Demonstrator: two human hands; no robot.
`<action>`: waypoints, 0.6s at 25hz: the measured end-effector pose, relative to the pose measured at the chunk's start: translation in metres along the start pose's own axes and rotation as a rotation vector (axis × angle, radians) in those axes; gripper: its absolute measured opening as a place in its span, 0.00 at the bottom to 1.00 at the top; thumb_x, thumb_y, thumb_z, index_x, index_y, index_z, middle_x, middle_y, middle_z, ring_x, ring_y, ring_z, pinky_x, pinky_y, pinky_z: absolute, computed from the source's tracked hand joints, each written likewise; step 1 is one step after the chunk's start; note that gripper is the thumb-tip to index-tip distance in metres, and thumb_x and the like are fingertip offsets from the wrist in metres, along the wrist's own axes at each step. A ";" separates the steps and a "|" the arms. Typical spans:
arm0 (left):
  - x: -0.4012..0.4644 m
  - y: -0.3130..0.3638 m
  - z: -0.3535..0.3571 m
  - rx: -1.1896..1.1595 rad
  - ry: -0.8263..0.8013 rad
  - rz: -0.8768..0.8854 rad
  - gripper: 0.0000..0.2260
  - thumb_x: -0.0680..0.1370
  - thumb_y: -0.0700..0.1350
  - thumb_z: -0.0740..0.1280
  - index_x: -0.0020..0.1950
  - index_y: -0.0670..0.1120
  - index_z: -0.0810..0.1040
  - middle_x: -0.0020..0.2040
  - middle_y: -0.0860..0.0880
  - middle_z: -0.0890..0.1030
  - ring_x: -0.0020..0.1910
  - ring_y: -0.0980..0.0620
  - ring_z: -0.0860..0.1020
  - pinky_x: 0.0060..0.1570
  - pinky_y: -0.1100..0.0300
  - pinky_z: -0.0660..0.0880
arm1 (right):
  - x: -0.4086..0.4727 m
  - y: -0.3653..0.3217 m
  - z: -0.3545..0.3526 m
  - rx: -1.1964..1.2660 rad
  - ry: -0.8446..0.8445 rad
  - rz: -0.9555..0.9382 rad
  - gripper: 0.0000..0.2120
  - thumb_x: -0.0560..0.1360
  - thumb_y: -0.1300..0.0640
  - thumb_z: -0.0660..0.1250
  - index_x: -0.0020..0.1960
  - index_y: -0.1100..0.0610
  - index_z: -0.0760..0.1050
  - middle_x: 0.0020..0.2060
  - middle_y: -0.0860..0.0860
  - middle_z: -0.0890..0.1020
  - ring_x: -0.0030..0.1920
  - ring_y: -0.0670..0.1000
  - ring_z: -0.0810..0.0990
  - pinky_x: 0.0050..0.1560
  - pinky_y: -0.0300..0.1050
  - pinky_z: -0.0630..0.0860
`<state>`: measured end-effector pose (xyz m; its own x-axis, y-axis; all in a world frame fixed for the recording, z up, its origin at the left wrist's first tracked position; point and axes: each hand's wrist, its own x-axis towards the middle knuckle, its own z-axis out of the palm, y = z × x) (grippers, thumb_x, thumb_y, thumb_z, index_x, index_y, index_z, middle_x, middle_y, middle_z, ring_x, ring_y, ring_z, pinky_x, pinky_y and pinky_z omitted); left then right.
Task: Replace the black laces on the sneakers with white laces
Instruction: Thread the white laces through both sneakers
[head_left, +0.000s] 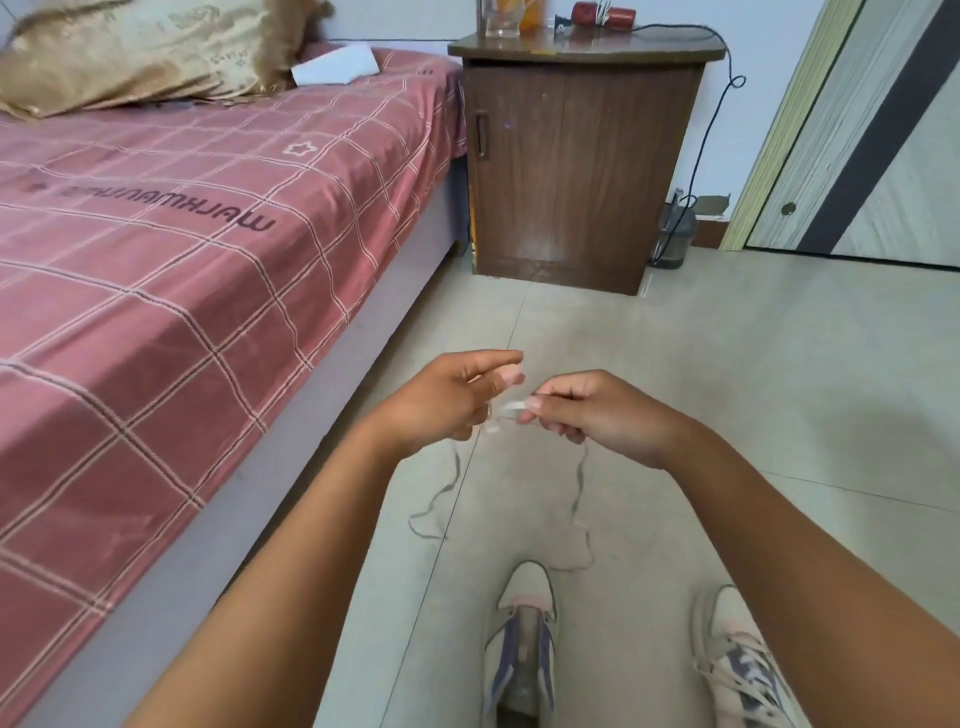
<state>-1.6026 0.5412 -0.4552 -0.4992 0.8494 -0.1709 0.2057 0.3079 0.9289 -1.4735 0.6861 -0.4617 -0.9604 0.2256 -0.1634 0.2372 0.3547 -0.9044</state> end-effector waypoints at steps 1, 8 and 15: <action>-0.001 0.004 0.003 -0.025 -0.063 -0.003 0.09 0.80 0.49 0.63 0.52 0.47 0.80 0.37 0.54 0.77 0.25 0.55 0.62 0.24 0.66 0.61 | 0.004 -0.003 0.003 0.014 0.001 -0.008 0.12 0.78 0.55 0.63 0.42 0.61 0.80 0.30 0.43 0.78 0.32 0.45 0.70 0.35 0.36 0.68; 0.003 -0.032 -0.012 -0.077 0.230 -0.163 0.13 0.78 0.48 0.66 0.37 0.43 0.80 0.28 0.51 0.67 0.27 0.54 0.62 0.25 0.64 0.59 | -0.002 0.031 -0.009 0.065 0.041 0.102 0.13 0.79 0.54 0.61 0.40 0.53 0.80 0.38 0.47 0.83 0.43 0.43 0.79 0.53 0.42 0.73; 0.005 -0.083 -0.040 0.185 0.697 -0.317 0.15 0.76 0.54 0.67 0.32 0.48 0.77 0.28 0.48 0.69 0.26 0.50 0.66 0.29 0.61 0.63 | -0.010 0.079 -0.024 0.136 0.131 0.267 0.11 0.79 0.55 0.62 0.41 0.53 0.80 0.44 0.49 0.81 0.49 0.46 0.77 0.54 0.41 0.72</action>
<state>-1.6559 0.5026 -0.5198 -0.9577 0.2631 -0.1164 0.0715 0.6093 0.7897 -1.4419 0.7335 -0.5226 -0.8379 0.4127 -0.3572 0.4478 0.1453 -0.8823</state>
